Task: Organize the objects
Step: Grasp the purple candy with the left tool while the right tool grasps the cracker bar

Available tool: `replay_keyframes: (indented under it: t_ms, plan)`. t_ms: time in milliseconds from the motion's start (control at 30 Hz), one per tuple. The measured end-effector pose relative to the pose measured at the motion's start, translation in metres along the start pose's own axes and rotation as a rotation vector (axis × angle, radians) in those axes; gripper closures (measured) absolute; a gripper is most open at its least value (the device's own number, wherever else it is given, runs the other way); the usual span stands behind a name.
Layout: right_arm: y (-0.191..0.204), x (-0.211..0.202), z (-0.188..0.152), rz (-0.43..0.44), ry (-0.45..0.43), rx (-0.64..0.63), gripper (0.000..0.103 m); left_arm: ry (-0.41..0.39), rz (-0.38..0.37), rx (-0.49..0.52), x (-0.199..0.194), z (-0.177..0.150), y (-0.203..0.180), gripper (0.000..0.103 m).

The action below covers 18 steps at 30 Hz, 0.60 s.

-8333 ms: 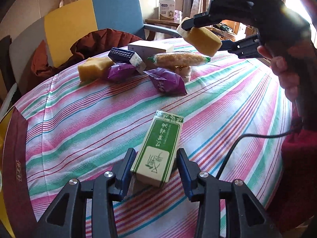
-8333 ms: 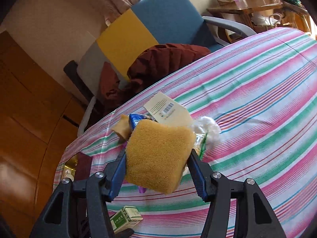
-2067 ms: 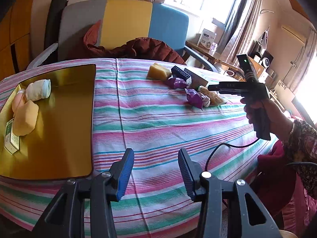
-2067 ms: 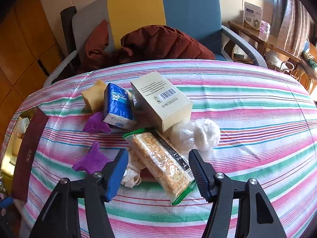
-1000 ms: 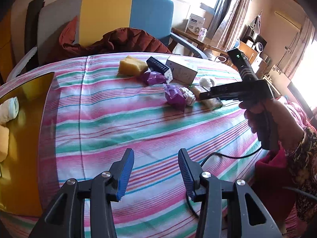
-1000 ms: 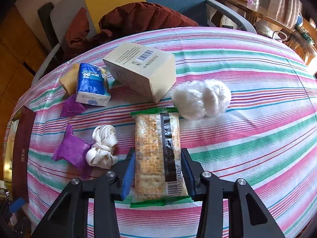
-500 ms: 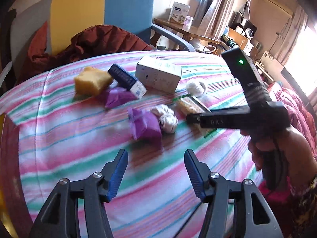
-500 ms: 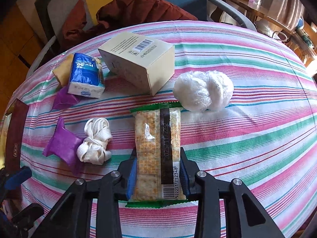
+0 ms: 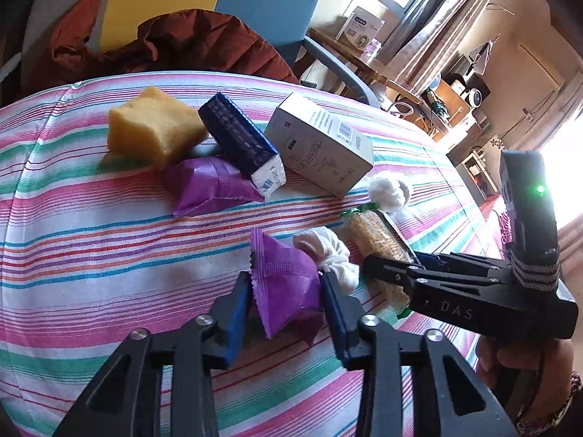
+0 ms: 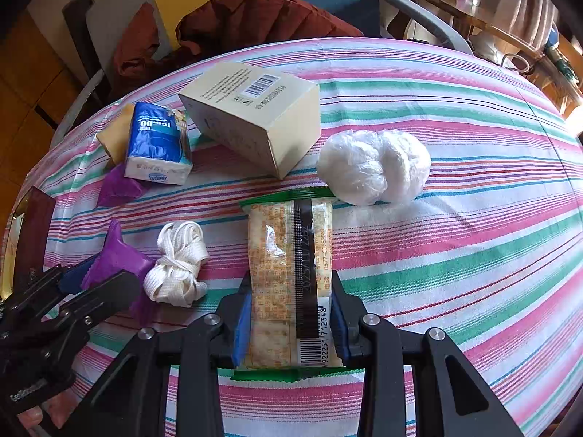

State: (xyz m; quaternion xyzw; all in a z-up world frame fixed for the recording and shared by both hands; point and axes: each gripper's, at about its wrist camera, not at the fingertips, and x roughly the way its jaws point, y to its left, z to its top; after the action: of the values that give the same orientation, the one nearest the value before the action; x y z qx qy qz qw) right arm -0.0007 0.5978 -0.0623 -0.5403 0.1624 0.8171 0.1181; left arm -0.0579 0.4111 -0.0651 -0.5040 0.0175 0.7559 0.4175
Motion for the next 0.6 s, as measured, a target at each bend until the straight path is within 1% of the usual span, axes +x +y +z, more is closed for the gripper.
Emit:
replay_keyframes:
  t_ms: [33,200,333,467,533,600]
  plan:
    - [0.000,0.000,0.000,-0.001,-0.001,-0.002,0.066,-0.007,-0.007,0.006,-0.001,-0.003,0.001,0.068]
    - [0.001,0.000,0.000,0.001,-0.007,0.002,0.066,-0.078,0.006,0.042,-0.016,-0.025,0.005,0.069]
    - [0.000,-0.002,-0.001,0.016,-0.019,0.023,0.066,-0.129,0.014,0.035,-0.030,-0.042,0.014,0.068]
    - [-0.002,-0.004,0.000,0.039,-0.030,0.040,0.067,-0.146,-0.022,-0.027,-0.037,-0.053,0.028,0.068]
    - [-0.003,-0.004,0.001,0.060,-0.036,0.046,0.067,-0.150,-0.026,-0.024,-0.038,-0.059,0.030,0.069]
    - [-0.001,-0.006,0.001,0.072,-0.044,0.043,0.067,-0.153,-0.016,-0.005,-0.041,-0.064,0.027,0.069]
